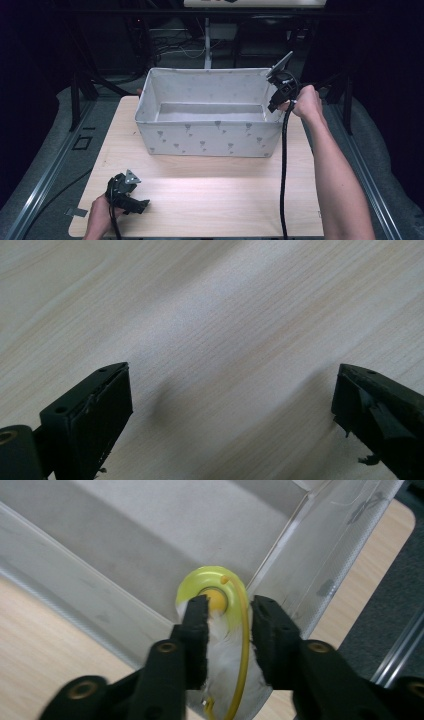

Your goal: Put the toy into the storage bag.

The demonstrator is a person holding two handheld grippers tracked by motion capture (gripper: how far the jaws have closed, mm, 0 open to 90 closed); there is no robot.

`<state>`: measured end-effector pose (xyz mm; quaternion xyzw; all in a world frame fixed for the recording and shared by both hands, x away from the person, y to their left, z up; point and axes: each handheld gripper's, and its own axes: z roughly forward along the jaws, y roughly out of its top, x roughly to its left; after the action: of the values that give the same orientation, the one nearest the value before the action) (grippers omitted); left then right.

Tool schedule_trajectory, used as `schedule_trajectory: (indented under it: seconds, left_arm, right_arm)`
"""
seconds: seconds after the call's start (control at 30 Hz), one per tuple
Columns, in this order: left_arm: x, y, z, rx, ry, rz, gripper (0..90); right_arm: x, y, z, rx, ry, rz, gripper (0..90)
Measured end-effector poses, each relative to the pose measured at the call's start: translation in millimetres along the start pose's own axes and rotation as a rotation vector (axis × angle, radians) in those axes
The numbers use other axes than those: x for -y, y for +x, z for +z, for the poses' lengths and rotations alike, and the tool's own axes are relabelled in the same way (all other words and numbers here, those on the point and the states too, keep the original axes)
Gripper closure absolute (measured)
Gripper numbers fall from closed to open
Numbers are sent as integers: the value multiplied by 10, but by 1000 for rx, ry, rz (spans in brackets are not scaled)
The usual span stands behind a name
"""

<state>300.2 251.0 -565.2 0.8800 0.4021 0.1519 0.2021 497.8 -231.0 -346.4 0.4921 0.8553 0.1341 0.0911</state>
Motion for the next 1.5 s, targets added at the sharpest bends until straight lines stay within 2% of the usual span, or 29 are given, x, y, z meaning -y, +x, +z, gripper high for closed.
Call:
schedule_trajectory:
  seconds: [0.03,0.07,0.17,0.27,0.43,0.6,0.7,1.0,1.27,1.5]
  left_arm:
    - [0,1,0,1,1,0,30]
    - [0,0,1,0,1,-1,30]
    - [-1,-2,2,0,1,1,30]
    - [0,1,-1,-1,1,0,30]
    - [-4,-9,1,2,1,2,30]
    - [-3,-3,-2,0,-2,0,30]
    - [-4,-7,2,2,-1,1,30]
    - [-6,-12,2,0,2,2,30]
    - [-7,-16,5,-2,4,3,30]
    - [-6,-15,6,2,5,4,30]
  right_arm:
    - [4,-9,-46,-19,-5,8,547]
    - [4,-9,-46,-19,-5,8,547]
    - [8,7,-131,-29,-8,14,453]
    - [17,50,-246,-32,-17,-8,358]
    - [45,159,-439,-24,-46,-36,268]
    - [95,260,-587,-38,-73,-60,199]
    - [135,325,-650,-47,-88,-72,171]
    - [311,584,-826,-66,-124,-148,136]
    - [444,762,-827,-78,-147,-200,110]
    - [551,963,-707,-98,-141,-249,80]
